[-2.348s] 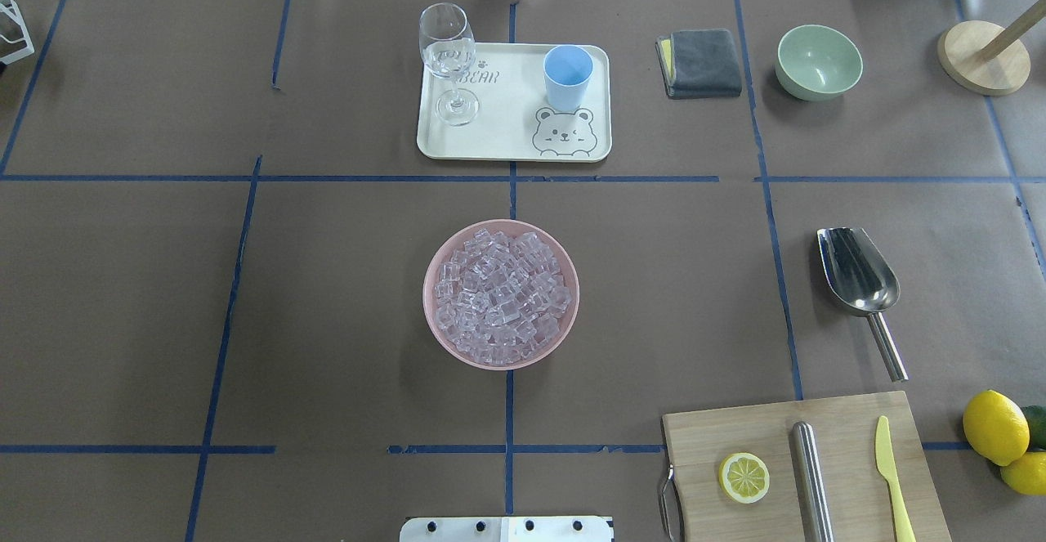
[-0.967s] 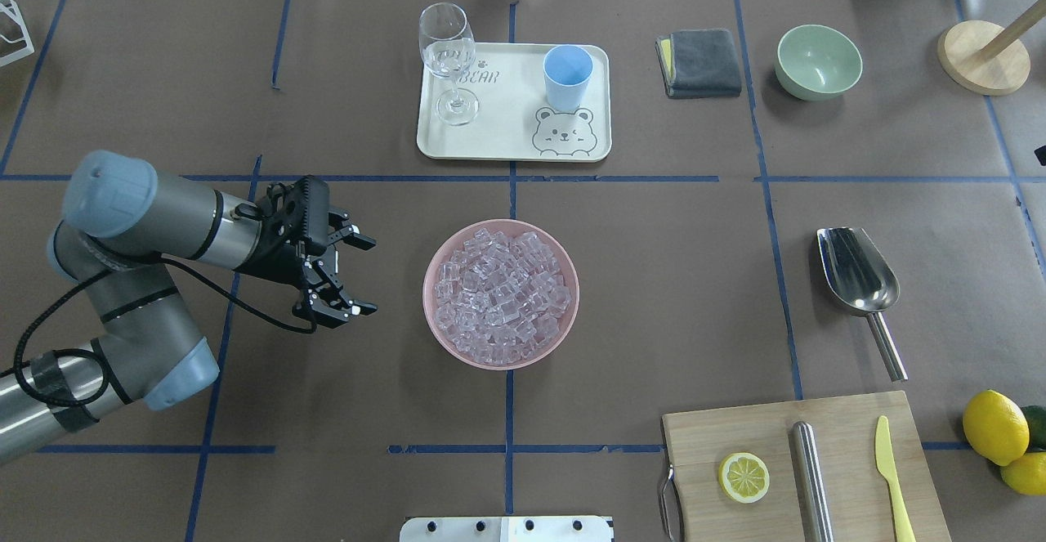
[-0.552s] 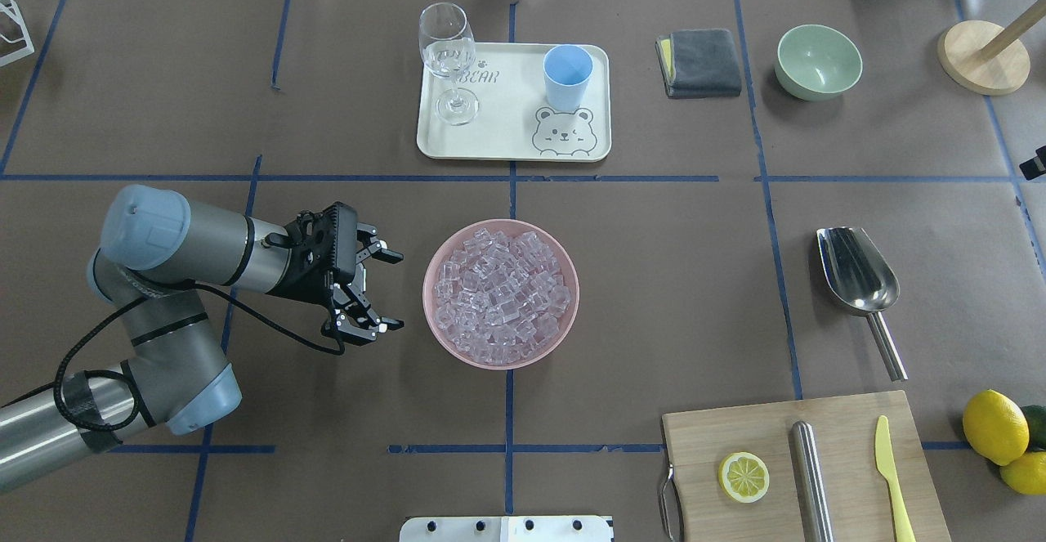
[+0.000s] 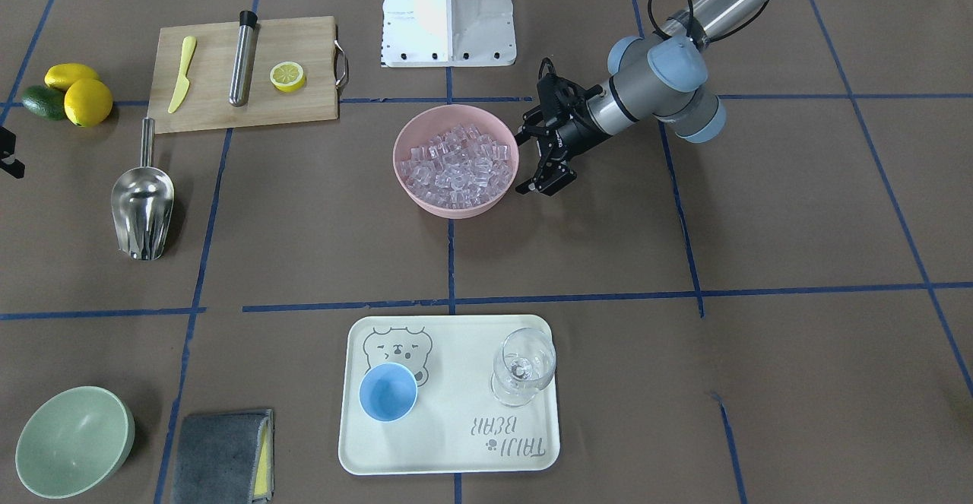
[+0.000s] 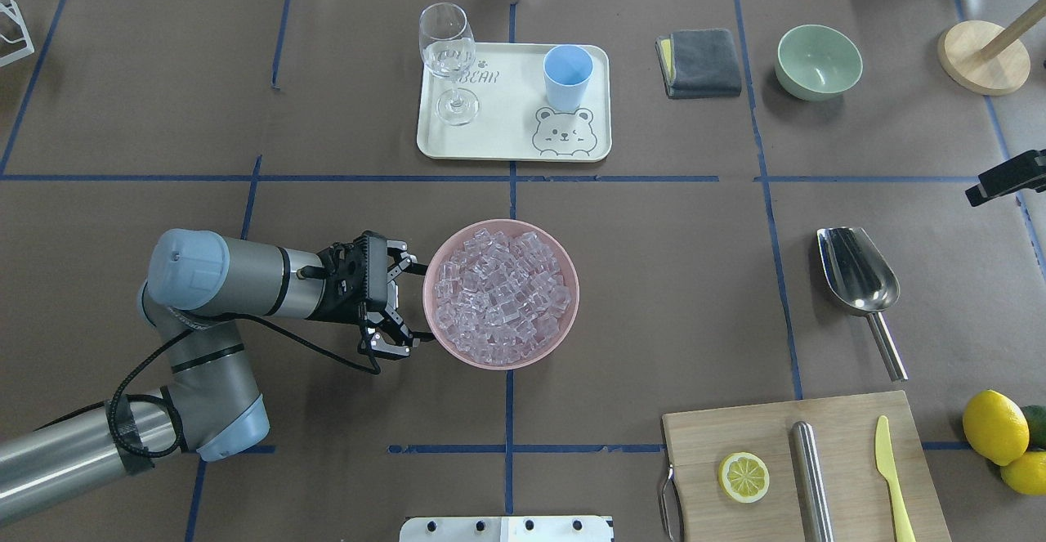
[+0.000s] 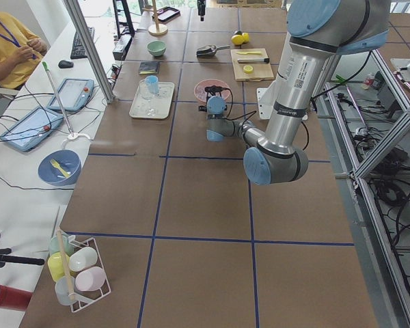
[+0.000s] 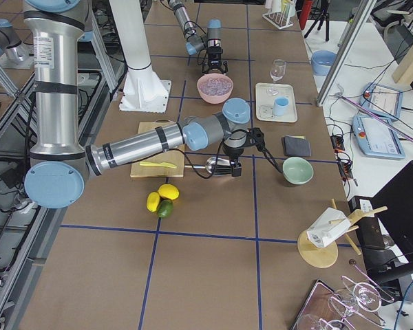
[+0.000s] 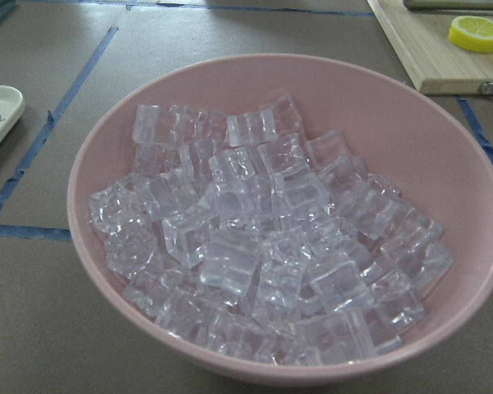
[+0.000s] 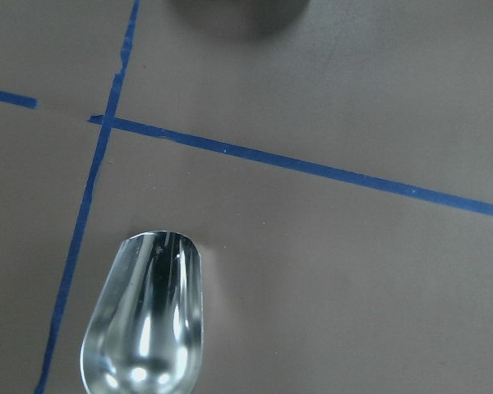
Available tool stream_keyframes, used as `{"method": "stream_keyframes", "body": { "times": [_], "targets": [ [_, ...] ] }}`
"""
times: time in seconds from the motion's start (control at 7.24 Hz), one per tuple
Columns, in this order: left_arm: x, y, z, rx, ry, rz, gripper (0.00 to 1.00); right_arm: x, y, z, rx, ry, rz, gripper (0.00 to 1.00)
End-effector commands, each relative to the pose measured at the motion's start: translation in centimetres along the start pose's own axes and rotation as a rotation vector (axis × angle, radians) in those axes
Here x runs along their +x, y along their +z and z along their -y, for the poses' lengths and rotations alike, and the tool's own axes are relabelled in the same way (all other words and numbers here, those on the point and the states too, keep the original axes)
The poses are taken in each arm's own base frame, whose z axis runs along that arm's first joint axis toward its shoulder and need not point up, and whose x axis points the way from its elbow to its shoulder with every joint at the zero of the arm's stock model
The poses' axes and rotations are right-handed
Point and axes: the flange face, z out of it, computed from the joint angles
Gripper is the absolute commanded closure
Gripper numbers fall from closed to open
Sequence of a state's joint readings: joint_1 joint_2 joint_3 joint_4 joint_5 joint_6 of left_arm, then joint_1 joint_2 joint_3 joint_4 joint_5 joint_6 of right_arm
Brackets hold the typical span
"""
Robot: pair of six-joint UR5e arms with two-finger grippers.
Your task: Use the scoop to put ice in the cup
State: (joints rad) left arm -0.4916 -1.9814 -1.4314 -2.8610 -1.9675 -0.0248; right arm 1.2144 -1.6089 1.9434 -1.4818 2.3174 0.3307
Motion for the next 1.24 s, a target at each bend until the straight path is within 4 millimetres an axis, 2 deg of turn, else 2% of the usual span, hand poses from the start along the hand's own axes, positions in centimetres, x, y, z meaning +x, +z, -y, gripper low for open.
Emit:
{"method": "stream_keyframes", "body": {
  "times": [0.0, 0.14, 0.28, 0.41, 0.55, 0.69, 0.83, 0.97, 1.1],
  "targets": [
    [0.3, 0.4, -0.2, 0.000, -0.001, 0.000, 0.00, -6.1, 1.9, -1.0, -0.018, 0.058, -0.024, 0.00],
    [0.3, 0.4, -0.2, 0.000, 0.000, 0.000, 0.00, -7.8, 4.3, -2.7, -0.033, 0.049, -0.045, 0.00],
    [0.3, 0.4, -0.2, 0.000, 0.000, 0.000, 0.00, -8.5, 6.6, -5.4, -0.053, 0.060, -0.021, 0.00],
    [0.3, 0.4, -0.2, 0.000, 0.000, 0.000, 0.00, -9.4, 8.1, -7.1, -0.077, 0.069, -0.007, 0.00],
    [0.3, 0.4, -0.1, 0.002, 0.001, 0.000, 0.00, -10.0, 10.8, -9.3, -0.108, 0.090, -0.066, 0.00],
    [0.3, 0.4, -0.1, 0.002, -0.001, 0.000, 0.00, -11.0, 13.0, -10.7, -0.081, 0.099, -0.091, 0.00],
    [0.3, 0.4, -0.1, 0.002, -0.001, 0.002, 0.00, -10.8, 15.0, -11.3, -0.078, 0.108, -0.074, 0.01],
    [0.3, 0.4, -0.1, 0.002, -0.001, 0.002, 0.00, -10.2, 16.3, -11.6, -0.068, 0.115, -0.055, 0.06],
    [0.3, 0.4, -0.2, 0.000, -0.001, 0.000, 0.00, -9.5, 16.6, -12.3, -0.077, 0.120, -0.063, 0.11]
  ]
}}
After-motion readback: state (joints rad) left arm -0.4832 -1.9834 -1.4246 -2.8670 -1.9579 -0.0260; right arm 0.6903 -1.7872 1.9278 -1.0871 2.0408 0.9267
